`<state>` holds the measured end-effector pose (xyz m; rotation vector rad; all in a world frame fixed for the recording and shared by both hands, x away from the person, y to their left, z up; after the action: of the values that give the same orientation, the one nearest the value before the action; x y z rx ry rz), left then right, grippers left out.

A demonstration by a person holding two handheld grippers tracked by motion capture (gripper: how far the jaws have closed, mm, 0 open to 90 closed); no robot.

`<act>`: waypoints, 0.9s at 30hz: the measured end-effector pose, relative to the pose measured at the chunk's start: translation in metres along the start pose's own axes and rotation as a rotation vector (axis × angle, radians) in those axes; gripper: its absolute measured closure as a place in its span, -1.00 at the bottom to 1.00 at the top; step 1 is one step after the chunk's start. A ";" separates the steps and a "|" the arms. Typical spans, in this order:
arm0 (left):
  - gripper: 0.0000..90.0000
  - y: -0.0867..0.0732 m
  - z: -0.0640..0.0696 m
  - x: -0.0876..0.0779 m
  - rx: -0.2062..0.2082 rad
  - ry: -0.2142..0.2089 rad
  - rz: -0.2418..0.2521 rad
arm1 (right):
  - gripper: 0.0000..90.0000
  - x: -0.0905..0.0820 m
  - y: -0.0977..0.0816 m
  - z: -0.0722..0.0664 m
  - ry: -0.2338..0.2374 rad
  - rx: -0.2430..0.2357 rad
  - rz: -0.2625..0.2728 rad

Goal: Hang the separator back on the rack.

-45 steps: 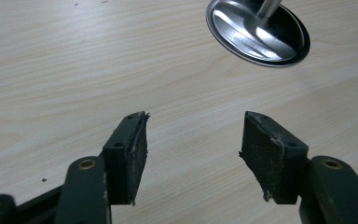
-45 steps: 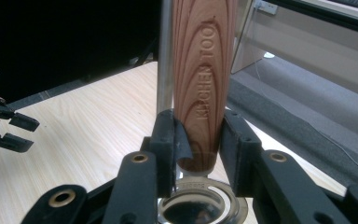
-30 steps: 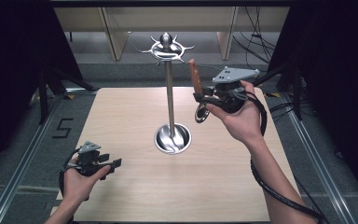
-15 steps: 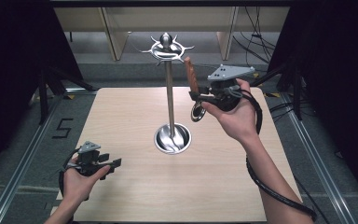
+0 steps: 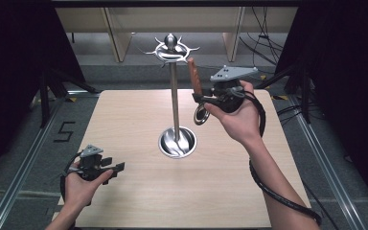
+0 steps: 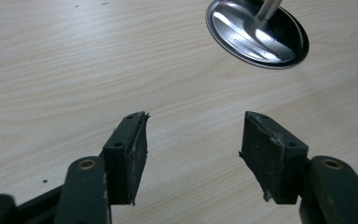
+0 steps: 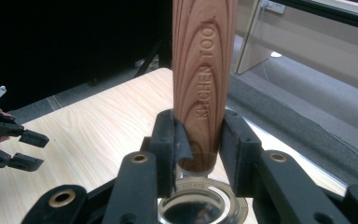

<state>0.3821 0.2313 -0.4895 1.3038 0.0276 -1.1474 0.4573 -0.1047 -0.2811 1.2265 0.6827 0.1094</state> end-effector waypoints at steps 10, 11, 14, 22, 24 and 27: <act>-0.11 0.000 0.000 0.000 0.006 -0.003 -0.009 | 0.54 0.008 0.005 -0.004 0.006 0.007 -0.007; -0.11 0.000 0.000 0.000 0.001 -0.002 0.001 | 0.54 0.009 0.005 -0.005 0.007 0.001 -0.007; -0.11 0.000 0.000 0.000 0.003 -0.001 -0.003 | 0.54 0.011 0.005 -0.008 0.006 0.034 -0.013; -0.11 0.000 0.000 0.000 -0.002 -0.002 -0.001 | 0.32 0.013 0.003 -0.007 0.001 0.036 0.017; -0.11 -0.001 -0.001 -0.001 0.006 0.000 -0.010 | 0.23 0.010 0.001 -0.005 -0.003 0.044 0.029; -0.11 -0.001 -0.001 -0.002 0.016 -0.002 -0.028 | 0.14 0.002 -0.005 0.001 -0.014 0.043 0.023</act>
<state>0.3813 0.2334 -0.4897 1.3202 0.0355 -1.1744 0.4584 -0.1066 -0.2858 1.2755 0.6622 0.1058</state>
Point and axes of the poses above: each handheld gripper's, and its own axes: x roughly forward along the jaws, y roughly out of its top, z roughly to its right, the point moved 5 cm from there along x, roughly forward along the jaws, and after that the axes turned 15 degrees about -y, right-handed, at the moved point
